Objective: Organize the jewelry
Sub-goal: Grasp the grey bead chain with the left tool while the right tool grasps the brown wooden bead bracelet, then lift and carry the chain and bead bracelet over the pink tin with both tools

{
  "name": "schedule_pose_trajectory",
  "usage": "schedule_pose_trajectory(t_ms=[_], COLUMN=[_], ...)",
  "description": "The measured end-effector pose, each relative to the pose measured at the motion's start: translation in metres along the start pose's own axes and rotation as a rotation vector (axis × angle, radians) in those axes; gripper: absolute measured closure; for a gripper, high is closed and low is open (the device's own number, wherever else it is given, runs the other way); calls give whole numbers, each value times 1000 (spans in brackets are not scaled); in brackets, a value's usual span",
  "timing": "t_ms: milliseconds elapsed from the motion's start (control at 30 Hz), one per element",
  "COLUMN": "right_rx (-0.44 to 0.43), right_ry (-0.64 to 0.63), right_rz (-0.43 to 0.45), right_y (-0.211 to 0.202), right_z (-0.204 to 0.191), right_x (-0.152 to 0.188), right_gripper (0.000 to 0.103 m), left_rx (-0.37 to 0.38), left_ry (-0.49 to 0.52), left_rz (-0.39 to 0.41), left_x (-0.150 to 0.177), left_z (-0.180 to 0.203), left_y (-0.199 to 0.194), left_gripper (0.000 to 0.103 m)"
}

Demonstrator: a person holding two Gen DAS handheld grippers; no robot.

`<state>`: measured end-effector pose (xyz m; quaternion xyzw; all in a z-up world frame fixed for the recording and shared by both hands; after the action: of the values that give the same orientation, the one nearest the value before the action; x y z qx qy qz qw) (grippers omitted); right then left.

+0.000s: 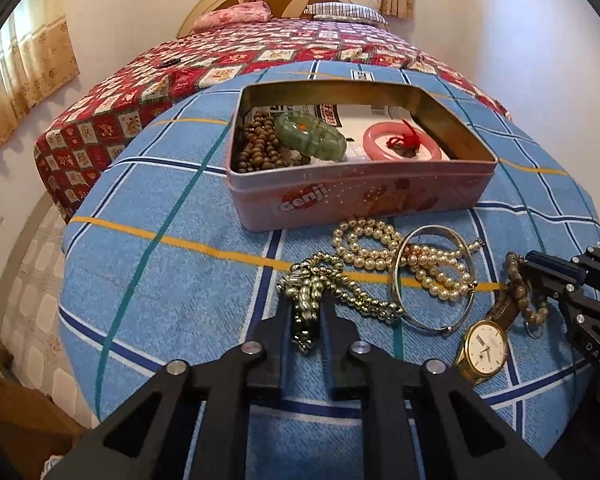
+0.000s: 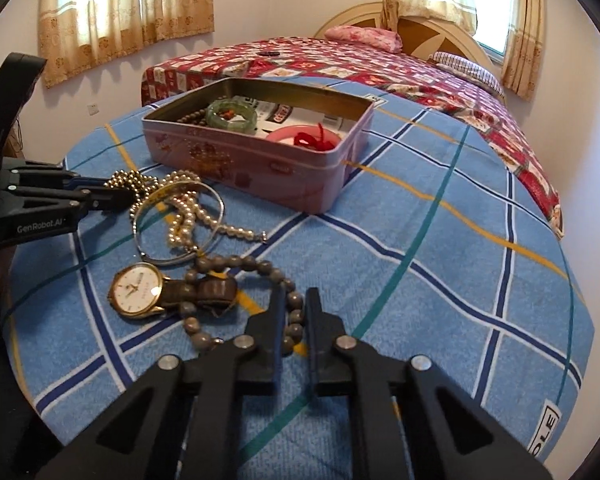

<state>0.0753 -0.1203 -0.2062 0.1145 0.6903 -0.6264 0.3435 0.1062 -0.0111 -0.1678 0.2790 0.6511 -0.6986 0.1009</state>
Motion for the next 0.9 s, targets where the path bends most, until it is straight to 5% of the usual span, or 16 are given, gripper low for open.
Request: schedule_pose_trajectory(t_ms=[900], right_rx=[42], right_ry=[1], right_rz=[118], right_y=[-38], right_z=[5], right_x=[-28], right_gripper=[93], left_rx=[-11], left_ry=[-1], left_rz=[132], left_x=[-24], left_z=[-5], left_y=[-60], left_gripper=[93])
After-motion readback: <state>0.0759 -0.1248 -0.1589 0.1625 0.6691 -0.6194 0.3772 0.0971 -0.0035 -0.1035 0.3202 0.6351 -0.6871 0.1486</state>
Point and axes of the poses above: each gripper's, at about its wrist camera, not at the fingertips, and y roughly the way its jaws point, z to its right, x to its underside, the point moved 9 cm from there along y, roughly the way its jaws point, and after that the axes turned 5 degrees about -z, right-handed, at the moved point
